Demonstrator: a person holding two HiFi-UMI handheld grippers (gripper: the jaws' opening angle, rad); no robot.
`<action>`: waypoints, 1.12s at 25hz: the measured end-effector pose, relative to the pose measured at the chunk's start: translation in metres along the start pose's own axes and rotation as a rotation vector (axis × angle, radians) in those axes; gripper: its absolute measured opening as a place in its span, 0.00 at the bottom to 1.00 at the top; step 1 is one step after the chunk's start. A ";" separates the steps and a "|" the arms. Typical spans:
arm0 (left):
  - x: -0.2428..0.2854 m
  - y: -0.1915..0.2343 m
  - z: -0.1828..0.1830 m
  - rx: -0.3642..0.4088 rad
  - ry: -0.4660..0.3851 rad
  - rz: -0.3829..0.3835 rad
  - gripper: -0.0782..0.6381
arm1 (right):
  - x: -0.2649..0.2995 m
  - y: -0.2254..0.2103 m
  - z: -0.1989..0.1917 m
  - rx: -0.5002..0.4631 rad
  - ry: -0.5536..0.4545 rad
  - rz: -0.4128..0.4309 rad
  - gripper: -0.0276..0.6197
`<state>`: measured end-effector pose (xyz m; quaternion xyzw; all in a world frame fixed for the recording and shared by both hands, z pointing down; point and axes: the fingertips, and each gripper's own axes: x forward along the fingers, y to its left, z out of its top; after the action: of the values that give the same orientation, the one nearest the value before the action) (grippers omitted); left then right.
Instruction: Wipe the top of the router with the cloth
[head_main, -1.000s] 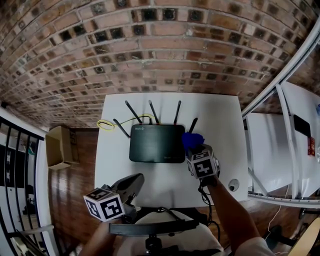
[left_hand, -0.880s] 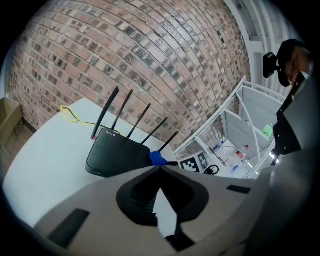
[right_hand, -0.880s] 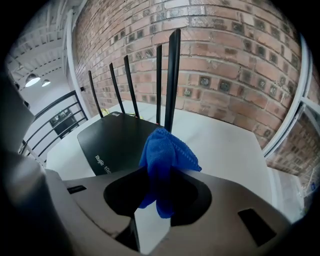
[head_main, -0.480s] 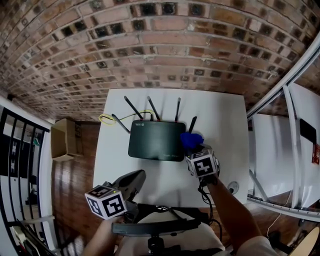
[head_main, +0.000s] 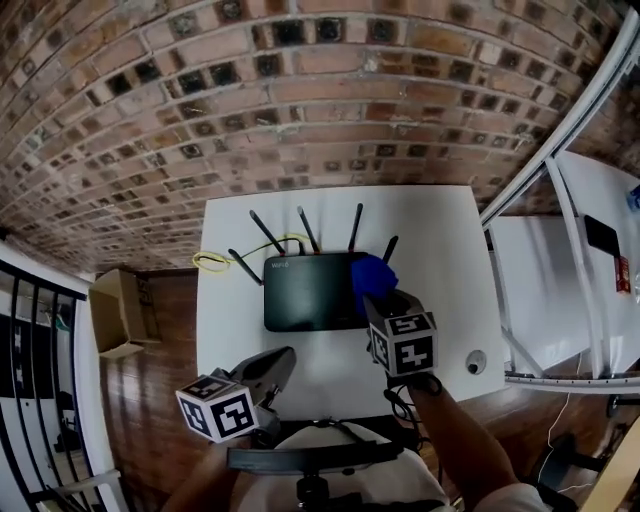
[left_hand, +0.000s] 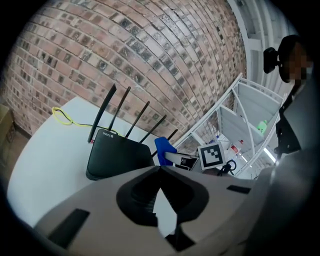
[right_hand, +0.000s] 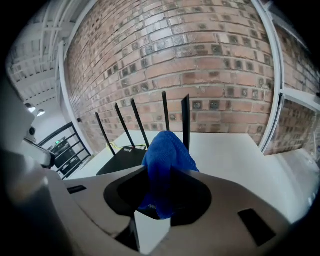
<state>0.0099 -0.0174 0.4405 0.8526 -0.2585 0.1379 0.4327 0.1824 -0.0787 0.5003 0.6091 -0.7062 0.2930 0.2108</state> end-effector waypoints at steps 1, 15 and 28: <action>-0.004 0.004 0.004 0.008 0.007 -0.009 0.15 | -0.001 0.008 0.005 0.007 -0.012 -0.010 0.25; -0.043 0.046 0.032 0.059 0.049 -0.069 0.15 | 0.017 0.063 0.107 0.130 -0.183 -0.116 0.25; -0.045 0.052 0.032 0.037 0.025 -0.054 0.15 | 0.045 0.043 0.117 0.228 -0.175 -0.171 0.25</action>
<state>-0.0565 -0.0545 0.4357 0.8654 -0.2273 0.1415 0.4235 0.1389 -0.1869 0.4365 0.7103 -0.6295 0.2981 0.1021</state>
